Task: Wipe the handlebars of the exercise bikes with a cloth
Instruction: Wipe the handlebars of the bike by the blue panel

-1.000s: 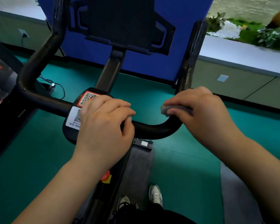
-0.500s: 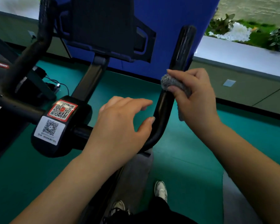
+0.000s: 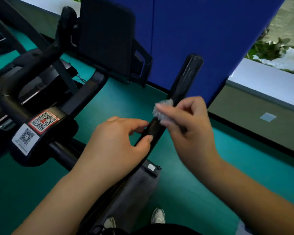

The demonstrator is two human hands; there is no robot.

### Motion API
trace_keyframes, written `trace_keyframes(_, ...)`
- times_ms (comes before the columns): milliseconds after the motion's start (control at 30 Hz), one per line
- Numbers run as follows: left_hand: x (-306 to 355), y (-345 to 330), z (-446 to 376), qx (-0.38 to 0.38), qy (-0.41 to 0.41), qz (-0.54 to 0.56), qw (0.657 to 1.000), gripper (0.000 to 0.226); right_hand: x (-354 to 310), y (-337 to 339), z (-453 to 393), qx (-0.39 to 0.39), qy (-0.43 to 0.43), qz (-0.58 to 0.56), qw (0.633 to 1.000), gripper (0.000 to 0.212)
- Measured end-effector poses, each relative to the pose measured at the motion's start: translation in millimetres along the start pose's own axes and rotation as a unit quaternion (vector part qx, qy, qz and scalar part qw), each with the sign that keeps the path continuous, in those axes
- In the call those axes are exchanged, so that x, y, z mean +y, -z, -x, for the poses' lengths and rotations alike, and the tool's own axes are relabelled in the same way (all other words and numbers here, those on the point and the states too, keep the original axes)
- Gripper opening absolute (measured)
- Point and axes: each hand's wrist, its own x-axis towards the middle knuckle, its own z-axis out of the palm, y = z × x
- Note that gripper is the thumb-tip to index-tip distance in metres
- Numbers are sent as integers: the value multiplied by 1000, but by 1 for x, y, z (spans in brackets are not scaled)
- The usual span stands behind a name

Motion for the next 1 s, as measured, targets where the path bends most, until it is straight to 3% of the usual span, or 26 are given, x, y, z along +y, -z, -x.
trace_keyframes(100,7,1,-2,1,24,-10,1000,31,-3,3,13,-25,36,-22,999,28)
trace_keyframes(333,14,1,-7,-3,54,-6,999,34,24,5,-29,20,55,50,997,36)
trace_keyframes(500,16,-2,-17,-4,29,11,1000,47,20,5,-6,4,66,28,997,34)
trace_keyframes(600,16,-4,-23,-16,19,17,1000,47,28,11,-38,44,95,65,992,33)
trace_keyframes(700,18,-6,-28,-21,9,14,1000,47,28,12,-46,75,69,57,993,34)
trace_keyframes(867,19,-8,-35,-36,-18,-6,999,47,21,4,-4,34,47,33,998,34)
trace_keyframes(1000,19,-4,-37,-47,-12,-6,999,42,30,18,-52,99,76,82,989,27)
